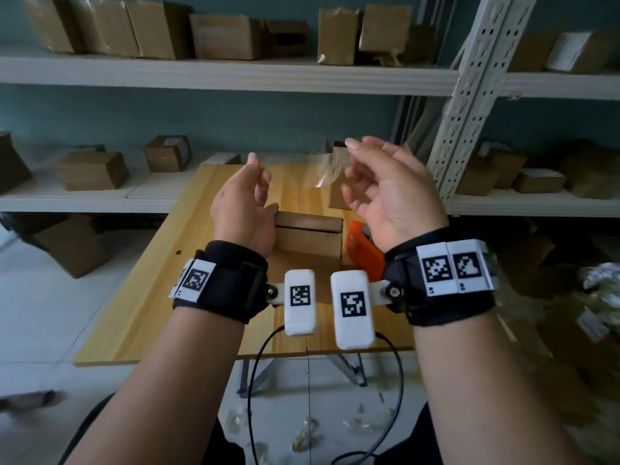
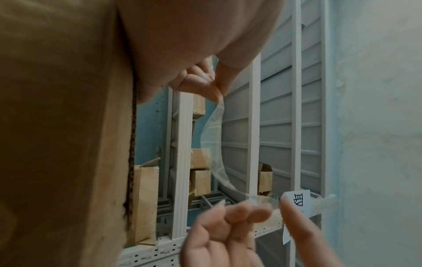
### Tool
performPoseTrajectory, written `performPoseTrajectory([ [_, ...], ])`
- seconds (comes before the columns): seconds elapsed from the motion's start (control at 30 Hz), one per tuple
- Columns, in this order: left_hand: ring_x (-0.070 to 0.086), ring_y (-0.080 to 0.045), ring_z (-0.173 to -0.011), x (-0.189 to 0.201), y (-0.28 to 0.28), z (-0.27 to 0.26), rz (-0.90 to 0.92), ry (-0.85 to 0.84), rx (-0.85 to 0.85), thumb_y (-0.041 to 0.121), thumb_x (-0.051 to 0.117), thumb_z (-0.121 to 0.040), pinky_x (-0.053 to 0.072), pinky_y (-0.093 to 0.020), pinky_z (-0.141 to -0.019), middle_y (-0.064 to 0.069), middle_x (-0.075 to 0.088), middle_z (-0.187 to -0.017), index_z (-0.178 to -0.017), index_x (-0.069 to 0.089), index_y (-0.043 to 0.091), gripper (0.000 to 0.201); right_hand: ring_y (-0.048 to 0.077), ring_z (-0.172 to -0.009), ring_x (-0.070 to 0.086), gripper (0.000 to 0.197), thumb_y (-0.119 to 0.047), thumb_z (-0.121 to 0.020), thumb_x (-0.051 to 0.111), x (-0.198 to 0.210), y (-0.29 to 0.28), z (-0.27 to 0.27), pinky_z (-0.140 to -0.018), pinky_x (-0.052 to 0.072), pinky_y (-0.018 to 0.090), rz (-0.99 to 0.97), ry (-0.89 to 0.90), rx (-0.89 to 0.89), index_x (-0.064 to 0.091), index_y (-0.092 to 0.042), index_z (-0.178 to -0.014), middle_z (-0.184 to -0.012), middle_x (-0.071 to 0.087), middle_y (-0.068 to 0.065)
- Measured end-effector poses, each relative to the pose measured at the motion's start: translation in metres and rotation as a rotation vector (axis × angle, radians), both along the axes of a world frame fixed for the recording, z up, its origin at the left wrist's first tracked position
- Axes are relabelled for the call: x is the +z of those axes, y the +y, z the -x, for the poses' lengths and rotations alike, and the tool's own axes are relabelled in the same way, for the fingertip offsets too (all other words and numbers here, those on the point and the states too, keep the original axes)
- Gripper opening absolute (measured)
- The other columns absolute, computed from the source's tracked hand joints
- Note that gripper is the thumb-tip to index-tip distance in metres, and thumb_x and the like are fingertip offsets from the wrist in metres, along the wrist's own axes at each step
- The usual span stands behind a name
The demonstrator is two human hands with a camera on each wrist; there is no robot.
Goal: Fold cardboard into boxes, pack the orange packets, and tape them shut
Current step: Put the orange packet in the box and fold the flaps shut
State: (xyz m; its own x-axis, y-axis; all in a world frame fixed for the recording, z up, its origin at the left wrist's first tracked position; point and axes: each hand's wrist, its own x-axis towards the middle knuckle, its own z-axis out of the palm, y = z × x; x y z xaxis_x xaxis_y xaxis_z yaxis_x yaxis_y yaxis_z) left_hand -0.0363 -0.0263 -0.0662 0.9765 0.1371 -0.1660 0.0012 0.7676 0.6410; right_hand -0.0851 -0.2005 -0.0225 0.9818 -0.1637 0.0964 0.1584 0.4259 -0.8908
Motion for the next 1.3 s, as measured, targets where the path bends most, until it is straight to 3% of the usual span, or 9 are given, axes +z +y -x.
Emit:
performPoseTrajectory([
  [0.07, 0.063, -0.006, -0.078, -0.002, 0.005, -0.008, 0.123, -0.006, -0.043, 0.039, 0.061, -0.102, 0.046, -0.059, -0.112, 0.023, 0.062, -0.077, -0.088, 0.069, 0.044, 0.017, 0.016, -0.084, 0.059, 0.022, -0.016, -0.092, 0.078, -0.008, 0.013, -0.002, -0.082, 0.050, 0.037, -0.072, 0.044, 0.048, 0.065, -0.014, -0.110, -0.082, 0.064, -0.002],
  [0.17, 0.065, 0.003, -0.065, -0.002, 0.009, -0.001, 0.137, -0.030, 0.050, 0.023, 0.068, -0.103, 0.025, -0.060, -0.124, 0.014, 0.064, -0.085, -0.105, 0.071, 0.026, 0.005, 0.014, -0.078, 0.057, 0.012, -0.020, -0.094, 0.075, -0.028, 0.026, -0.006, -0.089, 0.052, 0.037, -0.173, 0.097, 0.055, 0.066, -0.014, -0.101, -0.079, 0.061, -0.002],
  [0.37, 0.064, 0.001, -0.060, -0.002, 0.019, 0.014, 0.054, 0.018, 0.142, 0.015, 0.070, -0.100, 0.036, -0.060, -0.119, 0.008, 0.063, -0.079, -0.119, 0.071, 0.017, 0.019, 0.014, -0.074, 0.060, 0.008, -0.017, -0.097, 0.071, -0.042, 0.023, -0.018, -0.113, 0.046, 0.051, -0.225, 0.059, 0.087, 0.066, -0.014, -0.103, -0.078, 0.062, 0.001],
  [0.5, 0.068, -0.002, -0.071, 0.000, 0.026, 0.029, -0.008, -0.004, 0.152, 0.014, 0.069, -0.101, 0.040, -0.060, -0.115, 0.005, 0.068, -0.092, -0.119, 0.071, 0.015, 0.018, 0.012, -0.077, 0.059, 0.036, -0.021, -0.096, 0.075, -0.045, 0.023, -0.018, -0.110, 0.049, 0.050, -0.139, 0.035, 0.130, 0.062, -0.009, -0.127, -0.081, 0.061, -0.001],
  [0.6, 0.067, -0.006, -0.085, -0.001, 0.028, 0.043, -0.123, -0.002, 0.128, 0.019, 0.069, -0.102, 0.044, -0.051, -0.113, 0.006, 0.065, -0.083, -0.111, 0.071, 0.013, 0.011, 0.010, -0.078, 0.058, 0.052, -0.020, -0.089, 0.079, -0.049, 0.025, -0.015, -0.107, 0.055, 0.052, -0.088, 0.001, 0.105, 0.058, -0.009, -0.135, -0.086, 0.061, -0.004],
  [0.8, 0.064, -0.009, -0.083, -0.005, 0.017, 0.066, -0.332, -0.100, 0.226, 0.033, 0.075, -0.099, 0.051, -0.036, -0.087, 0.002, 0.069, -0.087, -0.095, 0.072, 0.022, 0.013, 0.007, -0.075, 0.057, 0.050, -0.011, -0.091, 0.080, -0.052, 0.027, -0.015, -0.105, 0.056, 0.054, -0.023, 0.006, 0.081, 0.058, -0.010, -0.135, -0.093, 0.060, -0.003],
  [0.97, 0.062, -0.009, -0.078, 0.000, 0.026, 0.059, -0.248, -0.055, 0.179, 0.024, 0.072, -0.101, 0.055, -0.048, -0.099, 0.004, 0.066, -0.079, -0.090, 0.073, 0.022, 0.011, 0.006, -0.072, 0.057, 0.047, -0.011, -0.092, 0.078, -0.056, 0.029, -0.017, -0.103, 0.055, 0.045, 0.041, -0.010, 0.018, 0.058, -0.008, -0.135, -0.091, 0.062, 0.000],
  [1.13, 0.062, -0.011, -0.084, 0.002, 0.030, 0.068, -0.221, -0.044, 0.165, 0.020, 0.070, -0.103, 0.051, -0.052, -0.109, 0.005, 0.064, -0.076, -0.090, 0.071, 0.020, 0.013, 0.015, -0.080, 0.061, 0.045, -0.011, -0.091, 0.080, -0.060, 0.035, -0.016, -0.083, 0.055, 0.035, 0.079, -0.051, -0.065, 0.059, -0.011, -0.131, -0.088, 0.067, -0.003],
  [1.3, 0.068, -0.011, -0.078, 0.000, 0.041, 0.079, -0.251, -0.033, 0.202, 0.016, 0.072, -0.101, 0.057, -0.049, -0.106, 0.002, 0.070, -0.078, -0.097, 0.072, 0.013, 0.004, 0.015, -0.104, 0.074, 0.044, -0.009, -0.089, 0.080, -0.059, 0.033, -0.017, -0.102, 0.059, 0.044, 0.088, -0.022, -0.083, 0.059, -0.015, -0.128, -0.100, 0.073, -0.003],
])
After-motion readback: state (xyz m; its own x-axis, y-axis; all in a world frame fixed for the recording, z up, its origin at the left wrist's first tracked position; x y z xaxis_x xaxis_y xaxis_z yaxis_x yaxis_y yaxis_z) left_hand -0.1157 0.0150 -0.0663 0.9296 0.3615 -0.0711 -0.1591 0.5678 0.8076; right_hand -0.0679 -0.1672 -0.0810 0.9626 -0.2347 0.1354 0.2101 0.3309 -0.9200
